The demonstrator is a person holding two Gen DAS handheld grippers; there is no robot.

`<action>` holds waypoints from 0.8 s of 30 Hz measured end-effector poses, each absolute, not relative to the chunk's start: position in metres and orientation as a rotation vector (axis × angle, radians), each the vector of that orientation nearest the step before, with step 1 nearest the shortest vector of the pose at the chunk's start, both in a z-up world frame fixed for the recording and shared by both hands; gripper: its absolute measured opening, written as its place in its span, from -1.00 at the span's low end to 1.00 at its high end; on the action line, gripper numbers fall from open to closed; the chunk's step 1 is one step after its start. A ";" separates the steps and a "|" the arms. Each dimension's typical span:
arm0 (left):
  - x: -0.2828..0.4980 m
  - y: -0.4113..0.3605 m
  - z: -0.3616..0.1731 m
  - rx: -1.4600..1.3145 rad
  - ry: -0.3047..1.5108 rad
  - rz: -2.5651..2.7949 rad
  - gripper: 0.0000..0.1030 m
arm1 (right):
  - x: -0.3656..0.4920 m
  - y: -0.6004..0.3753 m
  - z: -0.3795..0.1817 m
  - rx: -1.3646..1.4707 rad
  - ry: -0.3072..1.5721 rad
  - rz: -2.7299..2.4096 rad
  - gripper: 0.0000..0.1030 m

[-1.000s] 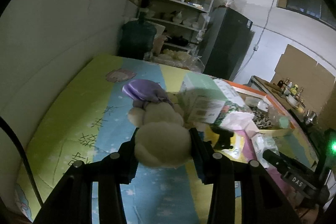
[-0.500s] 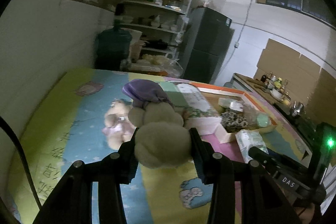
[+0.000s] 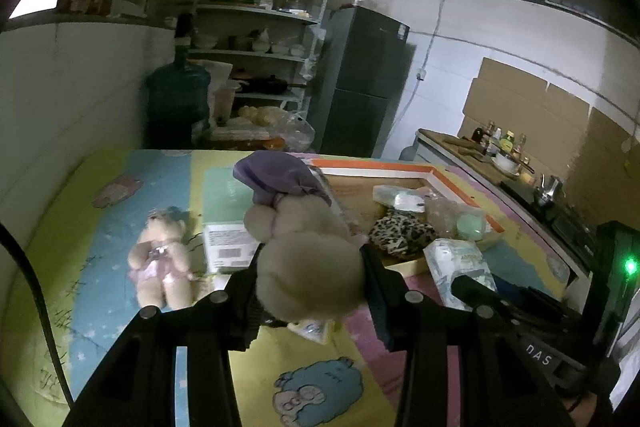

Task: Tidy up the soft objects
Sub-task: 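Lift and carry the plush bear and 'Flower' package over the tray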

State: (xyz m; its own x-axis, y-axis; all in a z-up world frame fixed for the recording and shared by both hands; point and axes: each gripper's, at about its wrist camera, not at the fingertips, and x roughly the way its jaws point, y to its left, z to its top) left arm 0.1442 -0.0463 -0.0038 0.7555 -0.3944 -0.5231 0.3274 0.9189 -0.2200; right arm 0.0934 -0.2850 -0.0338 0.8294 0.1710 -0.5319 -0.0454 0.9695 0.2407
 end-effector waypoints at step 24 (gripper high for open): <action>0.177 -0.109 -0.004 -0.060 0.615 -0.452 -0.14 | 0.113 -0.337 -0.018 0.235 0.533 0.072 -0.10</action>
State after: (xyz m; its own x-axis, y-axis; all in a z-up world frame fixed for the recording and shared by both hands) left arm 0.1765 -0.1090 -0.0039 0.7227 -0.4264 -0.5440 0.3911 0.9012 -0.1869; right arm 0.1129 -0.3373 -0.0182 0.8593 0.1284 -0.4950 -0.0067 0.9707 0.2400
